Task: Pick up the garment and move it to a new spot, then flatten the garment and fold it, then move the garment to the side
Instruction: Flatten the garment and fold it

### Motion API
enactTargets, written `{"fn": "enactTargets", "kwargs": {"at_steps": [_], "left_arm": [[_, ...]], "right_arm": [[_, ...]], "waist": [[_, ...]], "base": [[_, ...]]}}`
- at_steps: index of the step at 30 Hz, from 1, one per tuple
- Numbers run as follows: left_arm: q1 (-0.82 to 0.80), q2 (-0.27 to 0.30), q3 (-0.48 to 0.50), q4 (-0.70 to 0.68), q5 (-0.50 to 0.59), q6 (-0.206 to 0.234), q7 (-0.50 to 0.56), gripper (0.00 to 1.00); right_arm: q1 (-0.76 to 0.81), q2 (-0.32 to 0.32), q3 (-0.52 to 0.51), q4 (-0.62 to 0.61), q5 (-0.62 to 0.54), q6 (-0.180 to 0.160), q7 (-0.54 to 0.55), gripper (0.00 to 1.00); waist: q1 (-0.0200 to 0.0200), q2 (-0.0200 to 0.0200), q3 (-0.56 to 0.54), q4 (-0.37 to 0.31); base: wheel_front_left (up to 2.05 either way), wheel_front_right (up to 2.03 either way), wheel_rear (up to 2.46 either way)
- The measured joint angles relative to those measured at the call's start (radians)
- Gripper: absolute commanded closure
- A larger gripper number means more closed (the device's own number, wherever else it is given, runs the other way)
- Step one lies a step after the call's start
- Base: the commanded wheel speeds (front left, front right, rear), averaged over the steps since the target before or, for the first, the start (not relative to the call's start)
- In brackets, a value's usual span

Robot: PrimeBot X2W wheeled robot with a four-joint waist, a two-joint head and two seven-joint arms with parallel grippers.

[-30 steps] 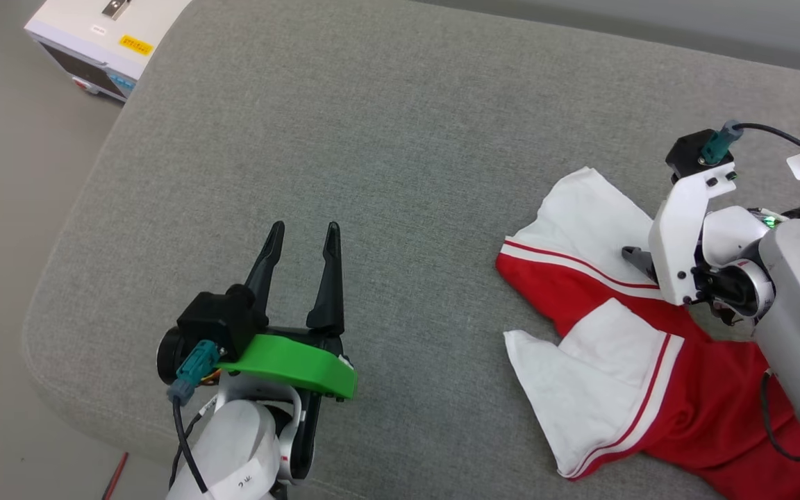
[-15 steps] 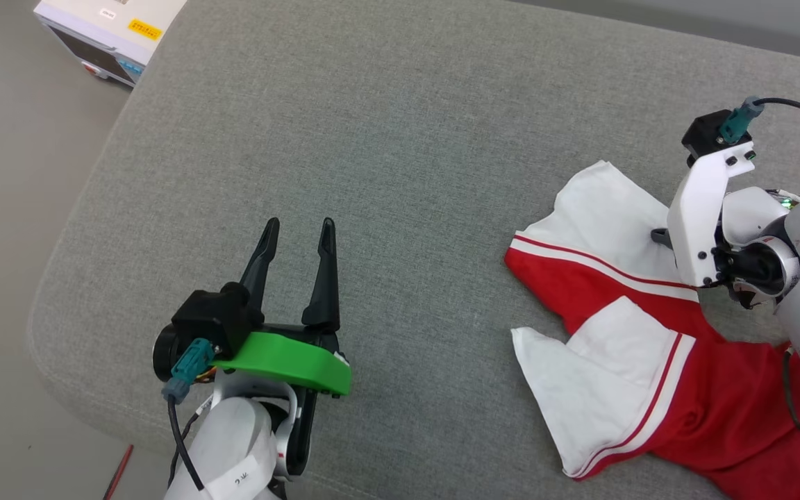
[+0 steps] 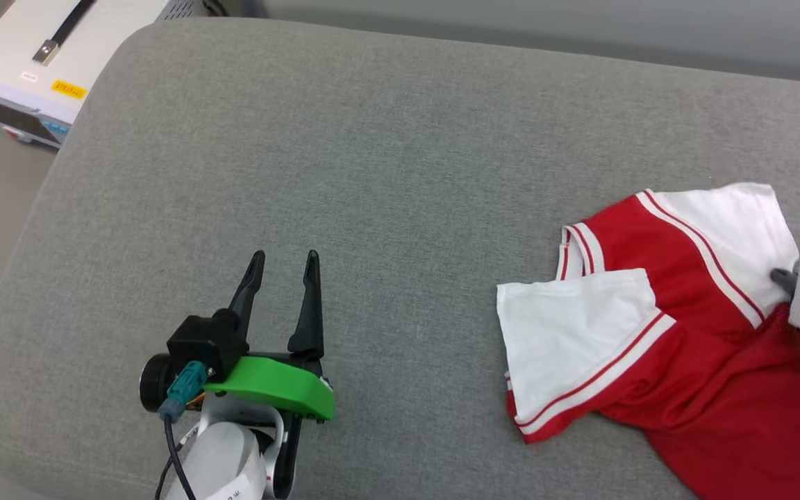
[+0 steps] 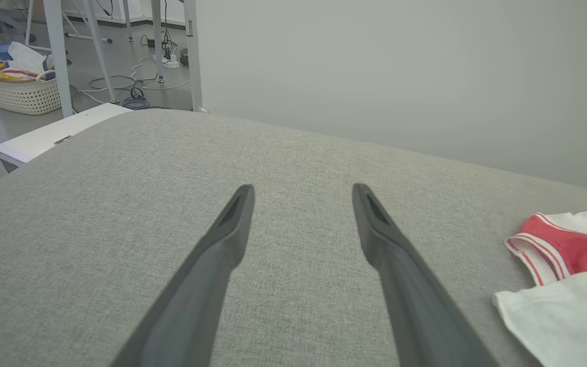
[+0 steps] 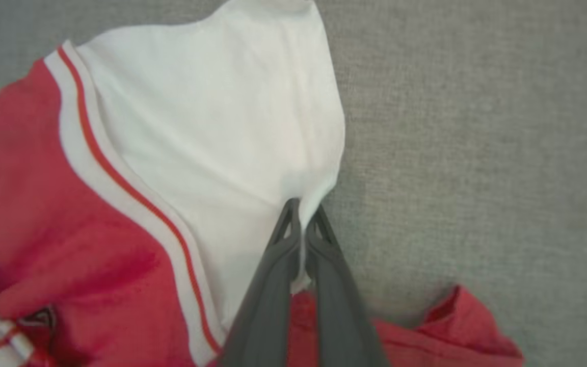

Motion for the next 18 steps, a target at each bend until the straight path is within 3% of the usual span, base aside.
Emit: {"fn": "enactTargets", "kwargs": {"at_steps": [6,7,8,18], "left_arm": [[0.028,0.021,0.004,0.004,0.005,0.006,0.003,0.00],[0.033,0.024,0.005,0.003,0.005,0.007,0.010,0.00],[0.039,0.027,0.005,0.002,0.005,0.007,0.012,0.00],[0.062,0.054,0.009,-0.018,0.005,0.016,0.054,0.00]], "right_arm": [[0.164,0.050,-0.152,-0.008,-0.022,0.000,-0.077,1.00],[0.182,0.063,-0.170,-0.016,-0.028,0.000,-0.091,0.76],[0.202,0.080,-0.190,-0.031,-0.033,0.000,-0.115,0.00],[0.326,0.225,-0.323,-0.238,-0.172,0.000,-0.466,0.00]], "waist": [[-0.0002,0.0000,-0.038,-0.051],[-0.0002,0.0000,-0.043,-0.057],[-0.0002,0.0000,-0.049,-0.064],[-0.0002,0.0000,-0.095,-0.104]], "base": [[0.00,0.00,0.00],[0.00,0.00,0.00],[0.00,0.00,0.00],[0.00,0.00,0.00]]}}
